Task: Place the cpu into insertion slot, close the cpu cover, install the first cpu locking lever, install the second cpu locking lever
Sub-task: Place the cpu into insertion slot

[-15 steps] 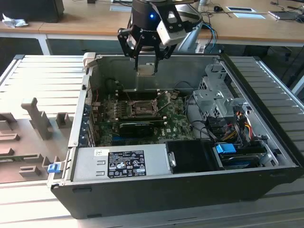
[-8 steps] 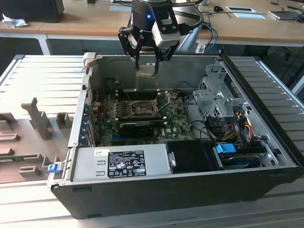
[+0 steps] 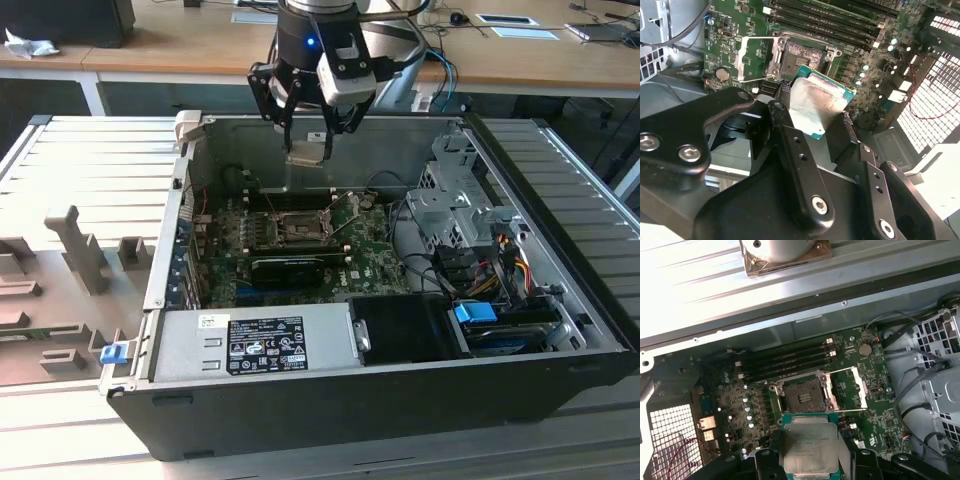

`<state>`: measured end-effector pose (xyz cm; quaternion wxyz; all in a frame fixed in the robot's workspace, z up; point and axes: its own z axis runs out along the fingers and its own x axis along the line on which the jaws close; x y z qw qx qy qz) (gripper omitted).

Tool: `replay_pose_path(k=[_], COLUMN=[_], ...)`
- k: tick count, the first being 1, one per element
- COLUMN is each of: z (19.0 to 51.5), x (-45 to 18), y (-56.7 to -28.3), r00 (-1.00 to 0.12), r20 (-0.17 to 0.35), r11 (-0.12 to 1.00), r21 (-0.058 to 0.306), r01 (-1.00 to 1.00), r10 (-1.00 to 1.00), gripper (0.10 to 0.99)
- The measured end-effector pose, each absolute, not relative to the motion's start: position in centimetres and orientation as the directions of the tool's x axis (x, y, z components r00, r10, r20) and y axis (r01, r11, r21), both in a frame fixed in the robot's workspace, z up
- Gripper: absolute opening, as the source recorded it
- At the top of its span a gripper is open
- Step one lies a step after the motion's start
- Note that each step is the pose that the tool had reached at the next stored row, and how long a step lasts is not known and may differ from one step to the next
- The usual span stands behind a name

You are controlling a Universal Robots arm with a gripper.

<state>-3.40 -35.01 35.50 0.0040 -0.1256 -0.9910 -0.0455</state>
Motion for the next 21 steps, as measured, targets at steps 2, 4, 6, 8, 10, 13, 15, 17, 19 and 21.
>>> replay_pose_path(k=[2, 4, 6, 8, 10, 13, 15, 17, 19, 21], z=[35.38, 35.26, 35.22, 35.19, 35.18, 35.17, 35.15, 35.13, 35.11, 35.06], x=[-3.40, -3.40, -3.40, -3.40, -3.40, -3.40, -3.39, -3.40, -3.40, -3.40], y=[-35.01, -35.01, -35.01, -35.01, -35.01, -35.01, -35.01, -35.01, -35.01, -35.01], r00=[-0.968, -0.968, -0.968, -0.967, -0.966, -0.958, -0.953, -0.947, -0.940, -0.923], r20=[0.019, 0.019, 0.019, 0.019, 0.019, 0.019, 0.019, 0.019, 0.019, 0.019], r11=[0.964, 0.964, 0.964, 0.963, 0.962, 0.954, 0.949, 0.943, 0.936, 0.919], r21=[0.089, 0.089, 0.089, 0.089, 0.089, 0.089, 0.089, 0.089, 0.089, 0.089], r01=[0.249, 0.249, 0.250, 0.253, 0.259, 0.286, 0.303, 0.321, 0.340, 0.384], r10=[0.249, 0.249, 0.249, 0.252, 0.259, 0.285, 0.303, 0.321, 0.339, 0.384], gripper=[0.529, 0.529, 0.529, 0.529, 0.529, 0.529, 0.529, 0.529, 0.529, 0.529])
